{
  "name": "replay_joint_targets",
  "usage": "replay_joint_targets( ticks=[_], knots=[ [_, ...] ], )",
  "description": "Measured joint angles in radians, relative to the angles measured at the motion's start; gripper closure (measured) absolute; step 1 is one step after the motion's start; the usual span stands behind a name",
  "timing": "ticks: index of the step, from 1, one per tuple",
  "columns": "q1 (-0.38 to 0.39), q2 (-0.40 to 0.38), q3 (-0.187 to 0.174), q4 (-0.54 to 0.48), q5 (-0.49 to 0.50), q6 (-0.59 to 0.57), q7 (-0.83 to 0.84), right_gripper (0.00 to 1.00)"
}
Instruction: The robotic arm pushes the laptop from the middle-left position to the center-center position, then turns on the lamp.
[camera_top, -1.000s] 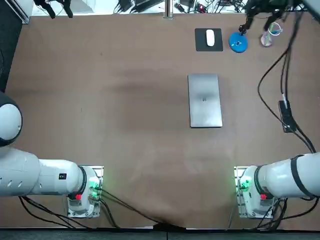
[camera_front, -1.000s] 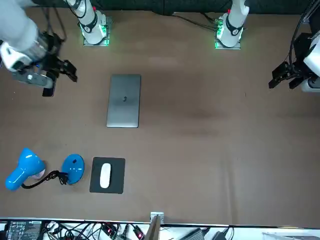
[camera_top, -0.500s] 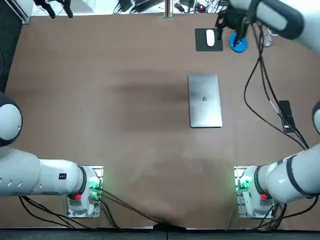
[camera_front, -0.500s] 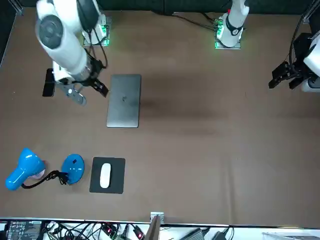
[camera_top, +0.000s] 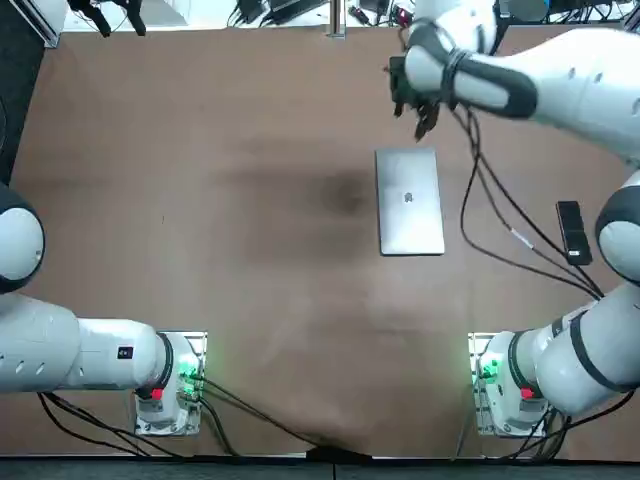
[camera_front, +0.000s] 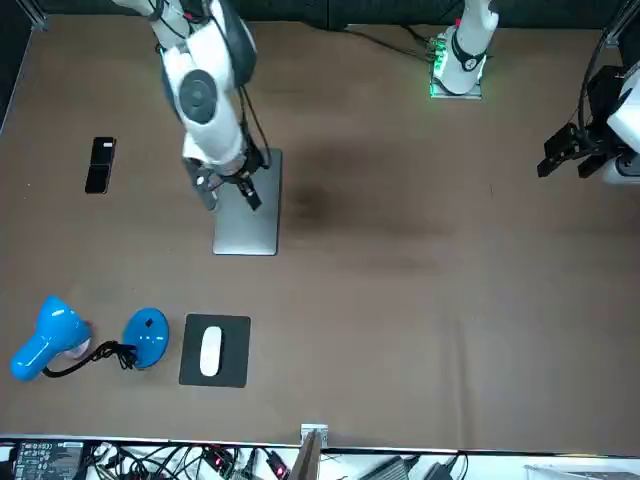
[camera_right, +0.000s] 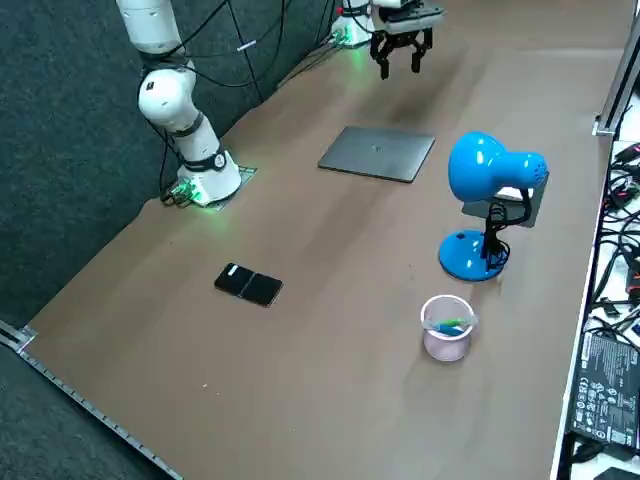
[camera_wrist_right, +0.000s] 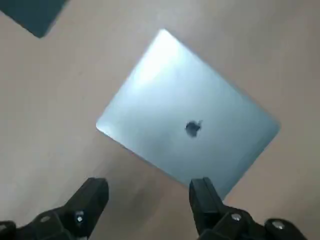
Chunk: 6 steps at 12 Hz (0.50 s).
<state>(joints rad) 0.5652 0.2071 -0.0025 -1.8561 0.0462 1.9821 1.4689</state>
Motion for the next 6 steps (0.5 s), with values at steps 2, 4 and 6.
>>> replay_joint_targets(
  ticks=[2,4,6],
  knots=[
    [0.050,0.035,0.000,-0.025,0.000,0.064,0.167,0.00],
    [0.095,0.096,0.000,-0.042,0.000,0.144,0.372,0.00],
    [0.123,0.133,0.000,-0.073,0.001,0.235,0.475,0.00]
  ],
)
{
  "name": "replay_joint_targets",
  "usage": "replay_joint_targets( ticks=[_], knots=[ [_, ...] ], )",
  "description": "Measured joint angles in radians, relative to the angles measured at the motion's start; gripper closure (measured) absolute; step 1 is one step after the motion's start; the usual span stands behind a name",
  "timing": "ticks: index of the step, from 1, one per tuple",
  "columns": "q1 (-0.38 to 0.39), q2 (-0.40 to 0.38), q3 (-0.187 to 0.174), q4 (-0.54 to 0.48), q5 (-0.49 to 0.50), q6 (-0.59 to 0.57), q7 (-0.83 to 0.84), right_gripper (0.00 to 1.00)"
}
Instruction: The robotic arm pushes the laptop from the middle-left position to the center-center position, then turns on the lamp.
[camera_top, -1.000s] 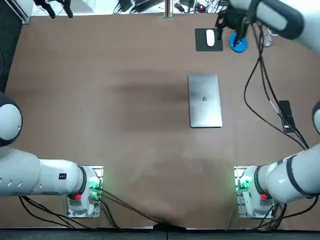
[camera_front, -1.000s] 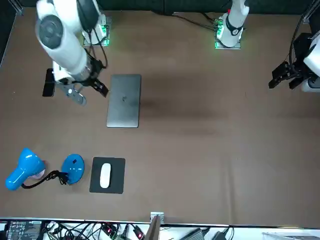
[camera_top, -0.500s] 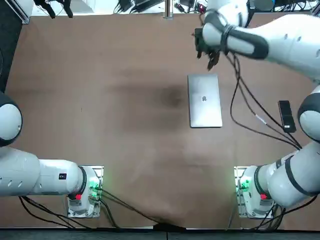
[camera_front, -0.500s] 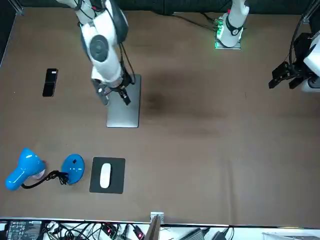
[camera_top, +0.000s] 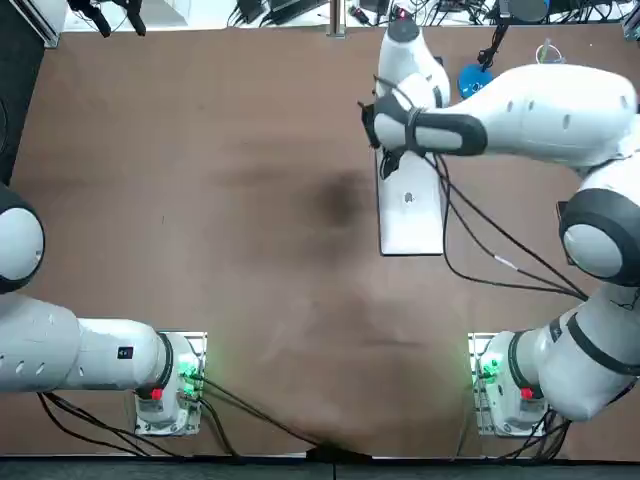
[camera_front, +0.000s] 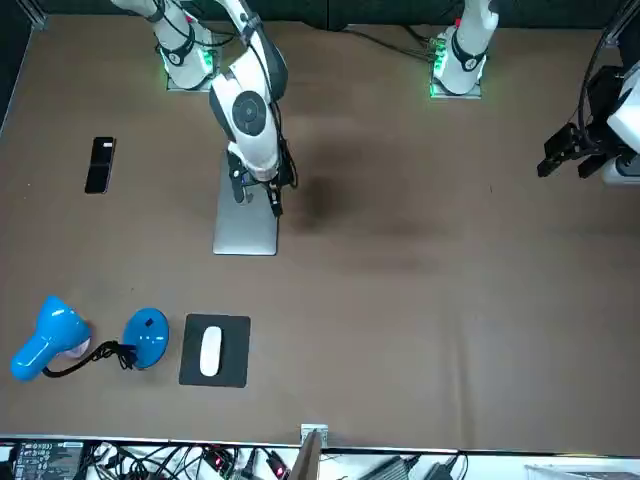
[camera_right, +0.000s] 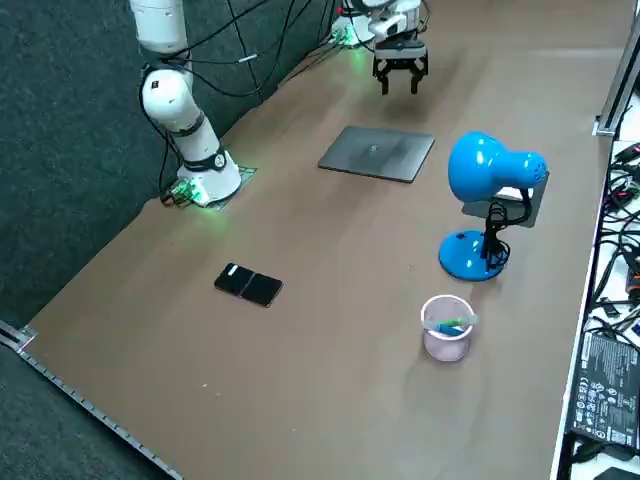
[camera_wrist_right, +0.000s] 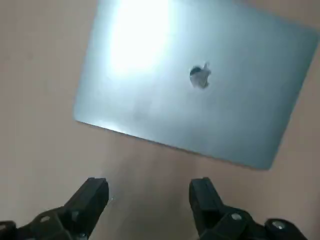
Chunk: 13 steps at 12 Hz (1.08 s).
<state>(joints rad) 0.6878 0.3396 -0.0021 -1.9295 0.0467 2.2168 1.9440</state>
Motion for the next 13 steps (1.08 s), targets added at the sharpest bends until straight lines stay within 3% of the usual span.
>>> replay_joint_targets(
  ticks=[3,10,13],
  knots=[
    [0.016,0.032,0.000,-0.058,0.000,0.123,0.148,0.00],
    [0.056,0.128,-0.002,-0.080,0.001,0.233,0.412,0.00],
    [0.083,0.156,-0.002,-0.095,0.001,0.277,0.453,0.00]
  ],
)
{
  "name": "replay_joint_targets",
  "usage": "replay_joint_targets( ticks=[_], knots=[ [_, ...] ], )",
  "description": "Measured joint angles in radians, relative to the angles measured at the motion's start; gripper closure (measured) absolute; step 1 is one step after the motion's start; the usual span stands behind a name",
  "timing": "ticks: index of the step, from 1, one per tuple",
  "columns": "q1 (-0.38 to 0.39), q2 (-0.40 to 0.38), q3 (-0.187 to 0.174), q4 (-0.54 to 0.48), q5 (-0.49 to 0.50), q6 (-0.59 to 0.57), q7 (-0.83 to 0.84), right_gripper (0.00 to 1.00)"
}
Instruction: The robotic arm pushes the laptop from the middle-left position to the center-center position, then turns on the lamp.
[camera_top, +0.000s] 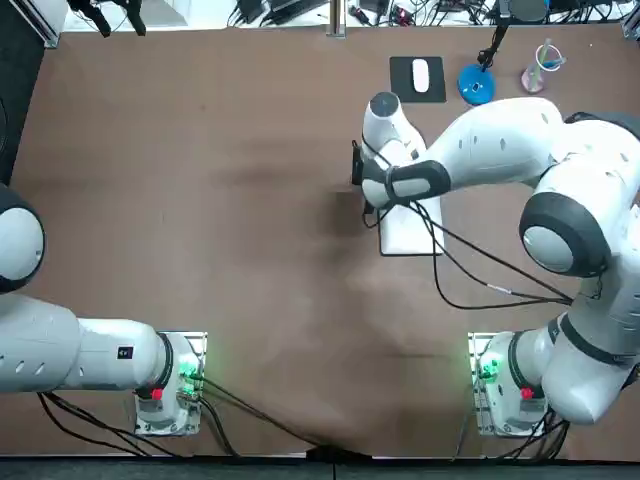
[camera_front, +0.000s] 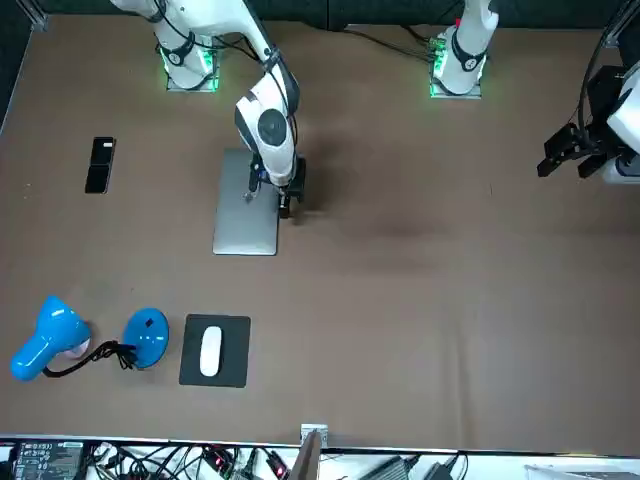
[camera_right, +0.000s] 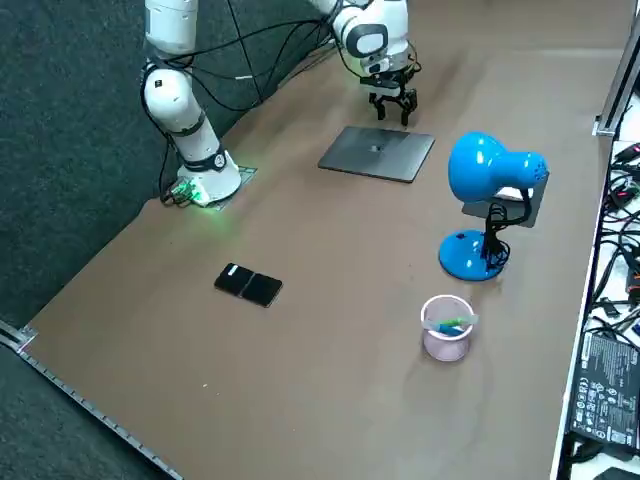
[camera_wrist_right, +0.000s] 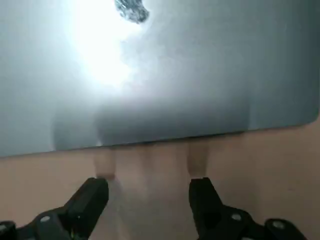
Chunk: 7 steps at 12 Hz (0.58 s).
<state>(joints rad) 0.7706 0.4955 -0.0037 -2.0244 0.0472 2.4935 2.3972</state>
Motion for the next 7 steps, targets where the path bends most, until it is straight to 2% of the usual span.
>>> replay_joint_targets(
  ticks=[3,7],
  knots=[
    [0.010,-0.002,0.000,-0.082,0.000,0.119,0.011,0.00],
    [0.008,-0.020,-0.008,-0.114,0.001,0.142,0.012,0.00]
  ],
)
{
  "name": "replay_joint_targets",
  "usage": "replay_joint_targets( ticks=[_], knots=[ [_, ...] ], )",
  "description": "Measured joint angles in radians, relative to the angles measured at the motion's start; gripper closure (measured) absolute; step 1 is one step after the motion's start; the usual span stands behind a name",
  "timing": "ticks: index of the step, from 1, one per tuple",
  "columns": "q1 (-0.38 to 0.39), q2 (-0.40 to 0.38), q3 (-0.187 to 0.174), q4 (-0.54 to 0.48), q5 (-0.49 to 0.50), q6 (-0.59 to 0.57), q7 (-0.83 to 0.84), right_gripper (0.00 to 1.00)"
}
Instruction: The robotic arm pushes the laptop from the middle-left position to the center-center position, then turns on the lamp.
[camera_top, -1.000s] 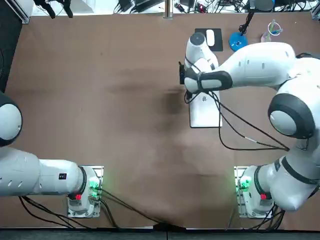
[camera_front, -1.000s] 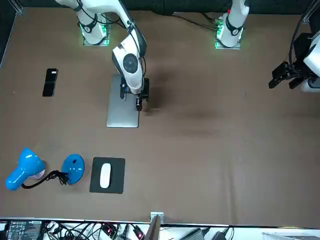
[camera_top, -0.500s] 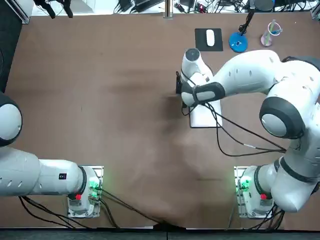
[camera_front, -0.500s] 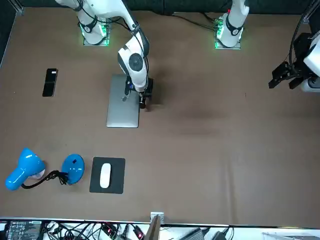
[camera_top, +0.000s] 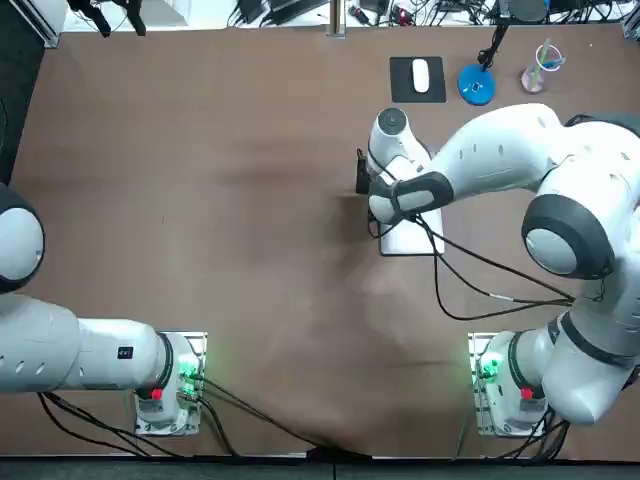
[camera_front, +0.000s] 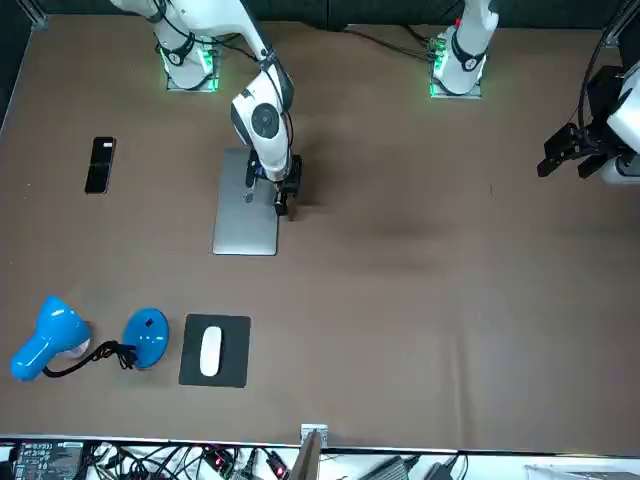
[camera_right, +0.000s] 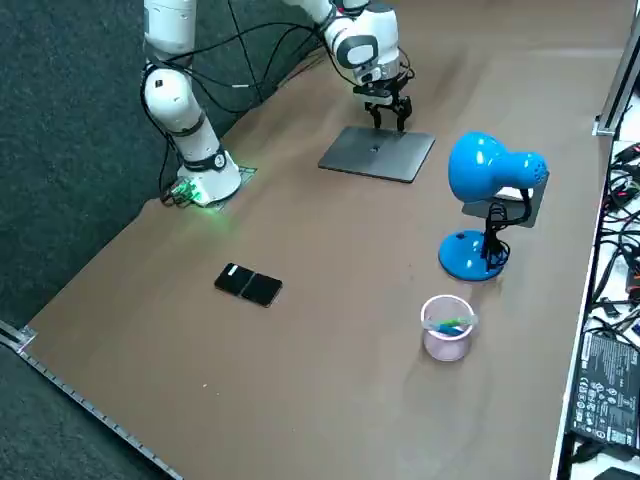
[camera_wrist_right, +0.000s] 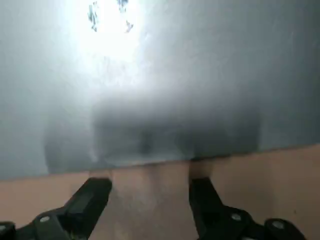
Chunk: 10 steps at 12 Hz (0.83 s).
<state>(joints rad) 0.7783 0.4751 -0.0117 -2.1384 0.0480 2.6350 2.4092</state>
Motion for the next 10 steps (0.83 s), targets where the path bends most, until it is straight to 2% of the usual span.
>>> replay_joint_targets(
  ticks=[4,10],
  knots=[
    [-0.013,-0.038,-0.008,-0.054,0.000,0.010,-0.016,0.00],
    [-0.078,-0.105,-0.009,-0.146,0.000,0.015,-0.090,0.00]
  ],
)
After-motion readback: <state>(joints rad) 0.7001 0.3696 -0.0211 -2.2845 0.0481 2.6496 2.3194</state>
